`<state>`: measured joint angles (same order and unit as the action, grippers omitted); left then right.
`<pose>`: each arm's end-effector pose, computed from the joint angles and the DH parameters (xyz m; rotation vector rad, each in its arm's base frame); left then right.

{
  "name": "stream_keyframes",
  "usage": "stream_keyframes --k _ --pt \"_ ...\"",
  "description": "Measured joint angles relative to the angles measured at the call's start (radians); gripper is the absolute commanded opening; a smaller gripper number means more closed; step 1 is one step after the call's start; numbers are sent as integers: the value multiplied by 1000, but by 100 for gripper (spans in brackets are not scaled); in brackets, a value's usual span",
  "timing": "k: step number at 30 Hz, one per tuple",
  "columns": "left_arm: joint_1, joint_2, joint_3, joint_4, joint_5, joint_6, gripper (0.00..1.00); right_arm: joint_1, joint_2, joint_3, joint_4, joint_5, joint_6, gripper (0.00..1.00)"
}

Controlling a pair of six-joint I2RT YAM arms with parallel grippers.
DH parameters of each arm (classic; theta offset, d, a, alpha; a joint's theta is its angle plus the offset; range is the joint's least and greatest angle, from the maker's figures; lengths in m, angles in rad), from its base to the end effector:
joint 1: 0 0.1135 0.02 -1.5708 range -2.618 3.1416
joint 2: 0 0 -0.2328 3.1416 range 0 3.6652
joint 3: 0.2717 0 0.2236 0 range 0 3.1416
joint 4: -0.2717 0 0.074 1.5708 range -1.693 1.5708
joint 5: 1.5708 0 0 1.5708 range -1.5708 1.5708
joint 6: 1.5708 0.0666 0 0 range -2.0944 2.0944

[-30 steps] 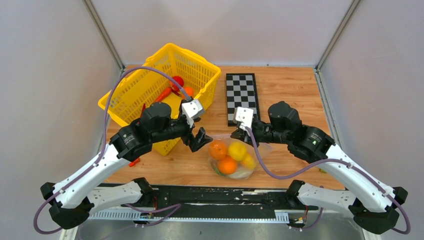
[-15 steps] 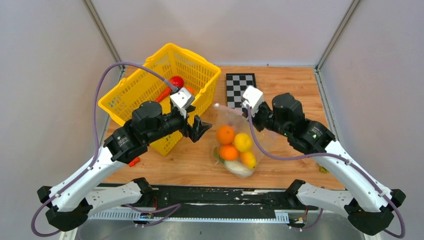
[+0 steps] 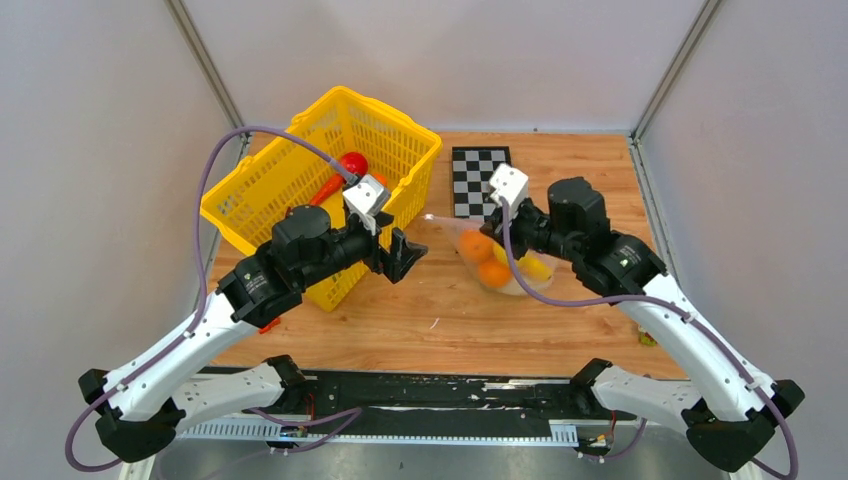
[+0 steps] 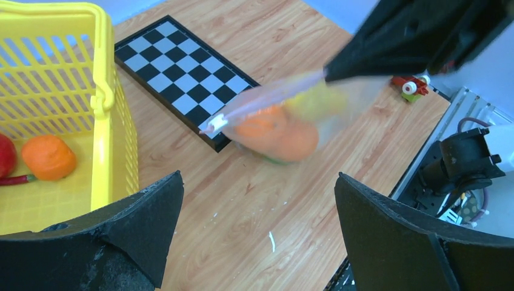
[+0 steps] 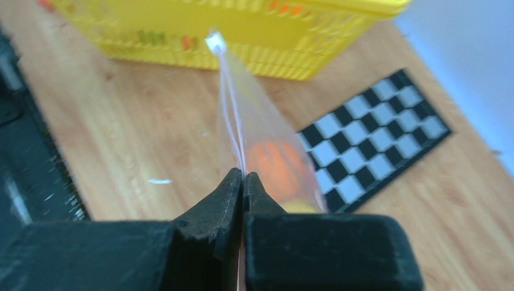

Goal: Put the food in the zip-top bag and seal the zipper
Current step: Place the zipper food storage bag at the center of the board.

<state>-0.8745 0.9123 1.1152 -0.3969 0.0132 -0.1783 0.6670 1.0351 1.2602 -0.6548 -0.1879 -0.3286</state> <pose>0.1368 -0.1650 0.3727 0.6338 1.7173 -0.7670 0.1687 0.1487 0.3622 -1.0674 1.7095 0.4042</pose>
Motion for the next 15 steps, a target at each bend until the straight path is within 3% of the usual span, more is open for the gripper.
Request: stream_keyframes --k 8,14,15 --pt "0 -2 -17 24 -45 -19 100 89 -37 -254 34 -179 125 0" --pt "0 5 -17 35 -64 -23 100 105 -100 -286 70 -313 188 0" --pt "0 10 -17 35 -66 -25 100 111 -101 -285 77 -334 195 4"
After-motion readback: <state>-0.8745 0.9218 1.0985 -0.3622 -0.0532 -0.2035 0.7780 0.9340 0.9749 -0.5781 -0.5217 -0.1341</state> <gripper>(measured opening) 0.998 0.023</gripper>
